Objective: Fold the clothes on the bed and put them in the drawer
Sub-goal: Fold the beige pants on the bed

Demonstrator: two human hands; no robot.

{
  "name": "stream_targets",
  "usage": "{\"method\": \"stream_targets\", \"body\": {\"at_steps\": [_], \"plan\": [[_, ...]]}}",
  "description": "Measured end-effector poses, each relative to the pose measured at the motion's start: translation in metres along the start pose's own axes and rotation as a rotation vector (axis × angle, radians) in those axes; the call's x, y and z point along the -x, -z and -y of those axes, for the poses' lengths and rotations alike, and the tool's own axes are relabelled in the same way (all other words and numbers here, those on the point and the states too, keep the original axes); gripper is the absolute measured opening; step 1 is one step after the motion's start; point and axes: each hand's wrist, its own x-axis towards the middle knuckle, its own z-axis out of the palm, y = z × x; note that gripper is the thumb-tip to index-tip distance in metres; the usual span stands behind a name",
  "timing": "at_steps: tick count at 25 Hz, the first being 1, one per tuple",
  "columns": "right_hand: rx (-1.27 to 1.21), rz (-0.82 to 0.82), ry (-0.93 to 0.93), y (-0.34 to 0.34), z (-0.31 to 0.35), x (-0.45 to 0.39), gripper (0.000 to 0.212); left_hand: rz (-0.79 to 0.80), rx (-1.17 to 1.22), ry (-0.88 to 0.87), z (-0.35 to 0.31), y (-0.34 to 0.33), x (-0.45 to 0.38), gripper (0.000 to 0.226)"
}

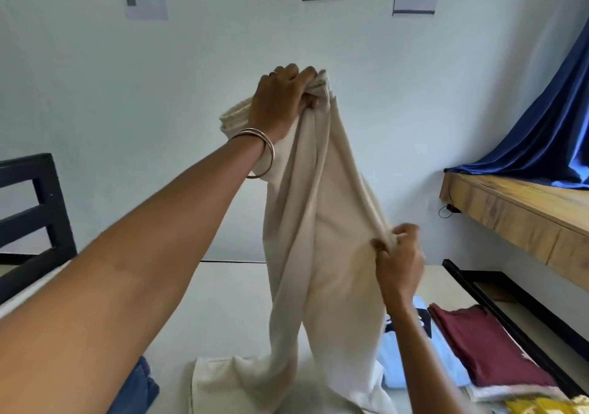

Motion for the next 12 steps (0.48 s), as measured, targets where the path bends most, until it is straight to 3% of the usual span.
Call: {"method": "stream_targets", "body": {"at_steps": [1, 2, 6, 8, 10, 12], "plan": [[0.151, -0.207, 0.106, -0.006, -0.002, 0.015, 0.042, 0.013, 0.006, 0.003, 0.0, -0.003, 0.004, 0.033], [0.215, -0.236, 0.23, -0.012, -0.001, 0.034, 0.047, 0.024, 0.015, -0.005, -0.004, -0.007, 0.007, 0.033], [0.414, 0.071, 0.536, -0.055, -0.007, 0.101, 0.059, 0.083, 0.049, -0.083, -0.019, -0.016, 0.015, 0.031], [0.593, 0.186, 0.468, -0.065, -0.011, 0.108, 0.044, 0.092, 0.036, -0.116, -0.02, -0.014, 0.017, 0.032], [0.745, 0.293, 0.185, -0.066, -0.017, 0.101, 0.023, 0.072, -0.003, -0.12, -0.013, -0.008, 0.013, 0.031], [0.729, 0.258, 0.01, -0.065, -0.019, 0.096, 0.021, 0.054, -0.046, -0.086, -0.004, -0.002, 0.008, 0.028]]}}
